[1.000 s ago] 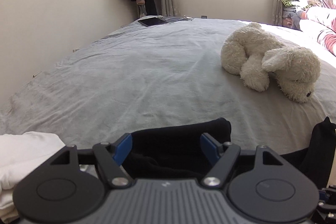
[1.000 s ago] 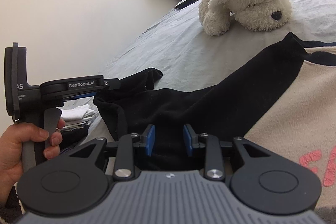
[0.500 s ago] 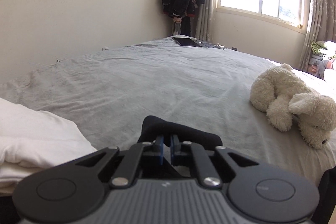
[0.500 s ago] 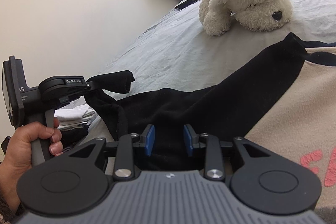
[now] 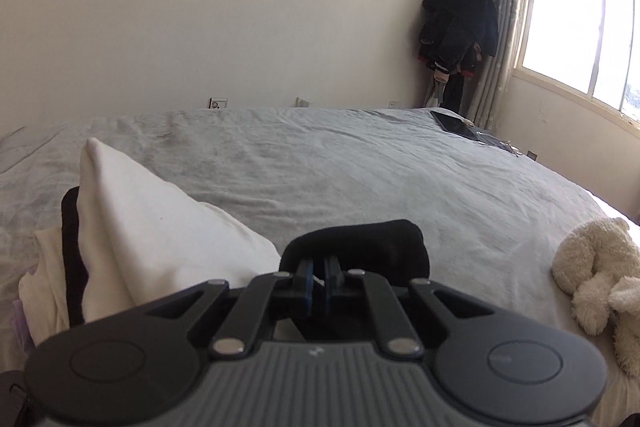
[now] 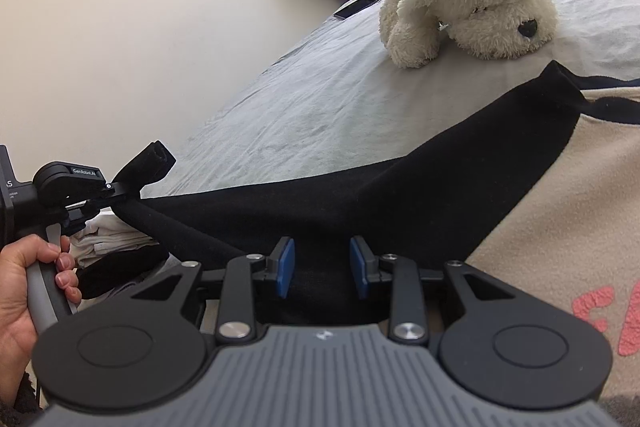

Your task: Fold clothes

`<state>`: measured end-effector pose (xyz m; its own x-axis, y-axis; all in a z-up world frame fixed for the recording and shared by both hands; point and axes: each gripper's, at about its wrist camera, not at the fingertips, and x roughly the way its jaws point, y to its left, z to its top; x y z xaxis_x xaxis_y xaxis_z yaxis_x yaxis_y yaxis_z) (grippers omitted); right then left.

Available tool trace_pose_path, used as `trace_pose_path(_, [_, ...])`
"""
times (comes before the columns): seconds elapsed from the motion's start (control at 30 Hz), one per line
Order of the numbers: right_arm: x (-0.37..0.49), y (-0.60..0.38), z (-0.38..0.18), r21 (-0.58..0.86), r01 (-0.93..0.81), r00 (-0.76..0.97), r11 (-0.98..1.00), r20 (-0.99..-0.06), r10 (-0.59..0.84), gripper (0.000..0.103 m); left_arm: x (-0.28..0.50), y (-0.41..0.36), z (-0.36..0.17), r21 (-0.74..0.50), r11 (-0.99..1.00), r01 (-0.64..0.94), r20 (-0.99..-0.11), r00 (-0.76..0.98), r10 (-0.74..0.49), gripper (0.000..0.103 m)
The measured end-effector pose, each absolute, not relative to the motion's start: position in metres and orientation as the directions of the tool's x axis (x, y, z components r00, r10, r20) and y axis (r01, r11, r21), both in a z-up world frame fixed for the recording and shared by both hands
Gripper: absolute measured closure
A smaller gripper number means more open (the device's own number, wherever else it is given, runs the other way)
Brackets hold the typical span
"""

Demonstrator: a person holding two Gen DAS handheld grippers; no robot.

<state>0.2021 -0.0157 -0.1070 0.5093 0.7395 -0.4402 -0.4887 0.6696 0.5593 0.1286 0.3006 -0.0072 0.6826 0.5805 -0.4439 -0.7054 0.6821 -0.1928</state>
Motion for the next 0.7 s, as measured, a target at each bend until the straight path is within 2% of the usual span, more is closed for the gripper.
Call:
trace_pose_path(0.17, [0.204,-0.016,-0.107,0.563,-0.488,0.508,0.667,-0.438,0.742,0.07,0.121,0.306,-0.008,-0.242,0.611,-0.754,-0.463,0.643,0.61,0.096])
trace_pose_path(0.4, [0.205,-0.016,-0.108,0.566,-0.487,0.506,0.665,-0.437,0.743,0.07,0.108,0.314,-0.003,-0.393,0.541,-0.744,-0.484,0.667,0.566,0.095])
trace_pose_path(0.47, [0.205,-0.015,-0.108,0.566,-0.488,0.505,0.664,-0.437,0.744,0.069,0.105,0.311,0.002,-0.393,0.528,-0.752,-0.468,0.659,0.59,0.094])
trace_pose_path(0.5, [0.205,-0.015,-0.108,0.566,-0.489,0.505,0.663,-0.437,0.745,0.069,0.103,0.309,0.005,-0.378,0.518,-0.768,-0.452,0.641,0.62,0.088])
trace_pose_path(0.53, [0.205,-0.015,-0.108,0.566,-0.49,0.504,0.663,-0.436,0.745,0.068,0.1,0.307,0.01,-0.367,0.506,-0.781,-0.436,0.625,0.648,0.07])
trace_pose_path(0.6, [0.204,-0.015,-0.108,0.565,-0.491,0.504,0.663,-0.436,0.746,0.068,0.098,0.309,0.016,-0.361,0.515,-0.778,-0.431,0.629,0.647,0.052])
trace_pose_path(0.7, [0.203,-0.014,-0.107,0.563,-0.493,0.504,0.663,-0.436,0.746,0.067,0.102,0.315,0.022,-0.356,0.547,-0.758,-0.451,0.652,0.609,0.047])
